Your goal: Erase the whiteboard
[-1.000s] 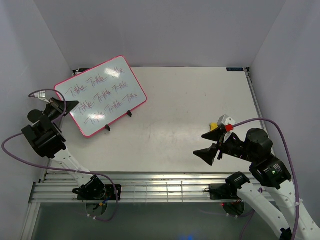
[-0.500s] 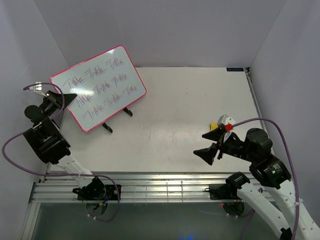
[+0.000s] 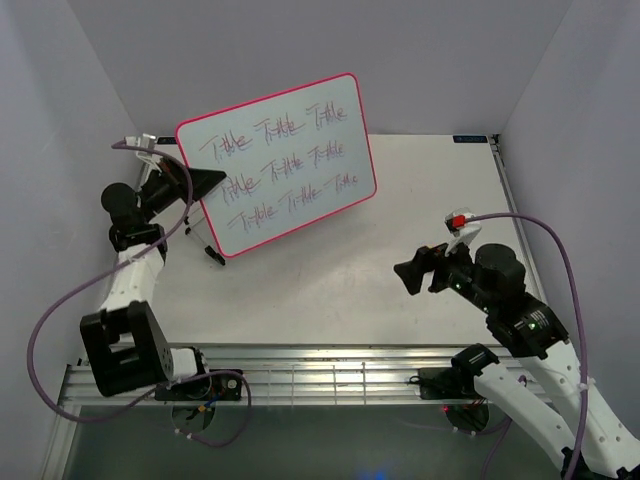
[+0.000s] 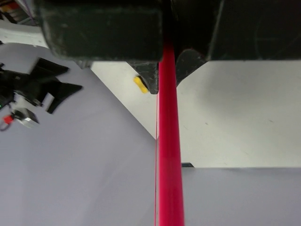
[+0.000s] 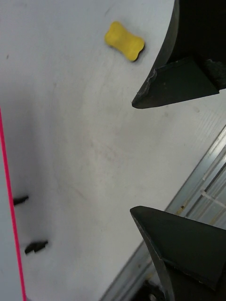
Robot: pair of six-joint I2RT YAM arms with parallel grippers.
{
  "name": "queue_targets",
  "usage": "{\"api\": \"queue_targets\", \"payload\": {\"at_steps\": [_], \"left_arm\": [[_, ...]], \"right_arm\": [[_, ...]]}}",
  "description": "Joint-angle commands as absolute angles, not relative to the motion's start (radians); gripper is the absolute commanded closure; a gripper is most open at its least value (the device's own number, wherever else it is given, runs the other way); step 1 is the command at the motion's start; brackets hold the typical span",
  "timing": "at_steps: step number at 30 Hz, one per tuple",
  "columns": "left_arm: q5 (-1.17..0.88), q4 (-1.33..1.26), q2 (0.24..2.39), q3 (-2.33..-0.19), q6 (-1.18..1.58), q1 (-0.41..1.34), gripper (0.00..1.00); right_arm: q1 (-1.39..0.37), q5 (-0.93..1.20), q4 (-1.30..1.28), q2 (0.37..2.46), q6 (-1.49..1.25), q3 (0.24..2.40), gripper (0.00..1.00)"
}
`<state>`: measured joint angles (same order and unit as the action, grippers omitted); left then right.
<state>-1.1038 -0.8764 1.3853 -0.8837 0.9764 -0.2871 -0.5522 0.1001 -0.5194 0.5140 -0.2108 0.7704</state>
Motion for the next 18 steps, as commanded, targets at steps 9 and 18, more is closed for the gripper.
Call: {"api": "queue_targets", "payload": {"at_steps": [9,18], "left_arm": [[-0.942,-0.261,0.928,-0.523,0.891,-0.253,1.0],[-0.818,0.126,0.934,-0.597,0.696,-0.094,1.0]], "right_arm": [[-0.517,-0.483,-0.486,0.883,-0.302,0.931,0.1],[-0.326,-0.418,-0.388,1.098,-0.201,0.879,0.1]]}}
